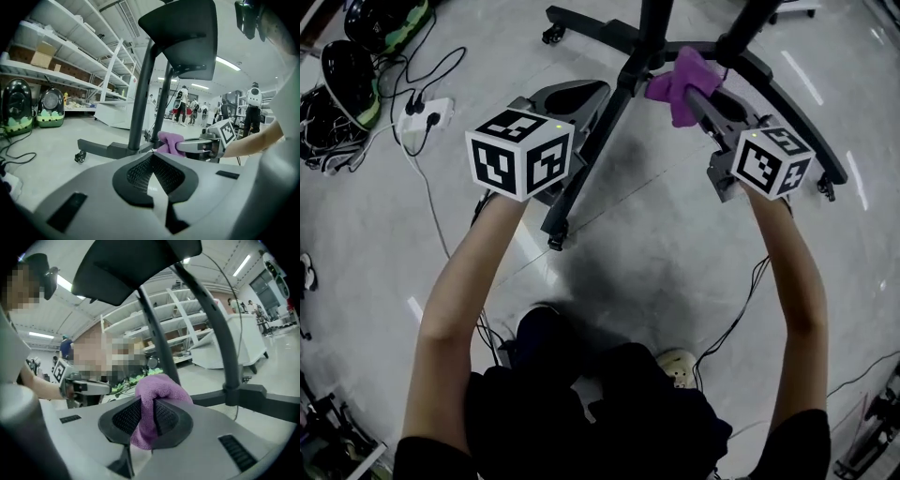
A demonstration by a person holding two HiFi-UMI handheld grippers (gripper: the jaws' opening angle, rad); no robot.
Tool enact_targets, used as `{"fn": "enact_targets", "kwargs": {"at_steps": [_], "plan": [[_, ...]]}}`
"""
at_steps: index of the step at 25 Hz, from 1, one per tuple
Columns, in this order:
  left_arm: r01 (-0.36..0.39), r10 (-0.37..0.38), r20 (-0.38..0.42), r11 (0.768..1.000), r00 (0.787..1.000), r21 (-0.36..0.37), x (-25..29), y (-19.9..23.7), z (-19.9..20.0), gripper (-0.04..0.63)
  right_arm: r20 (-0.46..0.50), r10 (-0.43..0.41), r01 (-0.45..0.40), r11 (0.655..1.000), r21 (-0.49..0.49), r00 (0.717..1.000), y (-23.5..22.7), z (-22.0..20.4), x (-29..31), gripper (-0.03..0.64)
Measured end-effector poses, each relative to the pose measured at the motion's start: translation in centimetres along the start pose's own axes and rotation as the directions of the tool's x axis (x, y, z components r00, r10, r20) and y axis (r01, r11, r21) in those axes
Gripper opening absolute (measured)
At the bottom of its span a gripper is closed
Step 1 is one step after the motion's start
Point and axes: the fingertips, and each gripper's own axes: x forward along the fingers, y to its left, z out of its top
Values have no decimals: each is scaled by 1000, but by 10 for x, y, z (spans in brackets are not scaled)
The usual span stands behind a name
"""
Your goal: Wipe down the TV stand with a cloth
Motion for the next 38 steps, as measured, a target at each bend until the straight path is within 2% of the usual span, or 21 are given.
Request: {"fn": "enact_targets", "kwargs": {"at_steps": [3,8,12,17,20,24,29,33,38], "plan": [[-20,20,-5,1000,1000,10,-21,15,-7,6,-28,117,-119,990,-78,993,59,-9,11,74],[-54,54,-23,999,998,11,-53,36,-30,6,-134,255,-280,934,-223,958,150,-46,20,74],[-62,63,-44,998,997,28,-75,40,-54,6,-150,320,-343,922,-176,936,201,-78,25,74],[-67,66,-83,998,994,-5,-103,36,-92,6,-200,395,-425,893,-145,897,257,-117,25,74],[-91,87,-93,995,992,-35,-123,35,-110,6,-216,411,-444,886,-132,886,282,-135,27,74],[-115,107,-128,992,986,-57,-140,35,-133,6,-253,420,-464,874,-146,871,304,-151,33,74],[-139,121,-163,985,979,-99,-139,43,-147,6,-285,418,-476,861,-178,863,302,-160,39,74],[-140,122,-162,985,979,-99,-133,47,-144,6,-283,412,-468,868,-169,866,289,-154,44,74],[-149,133,-152,984,980,-102,-127,54,-142,6,-264,386,-435,886,-159,884,268,-146,50,74]]}}
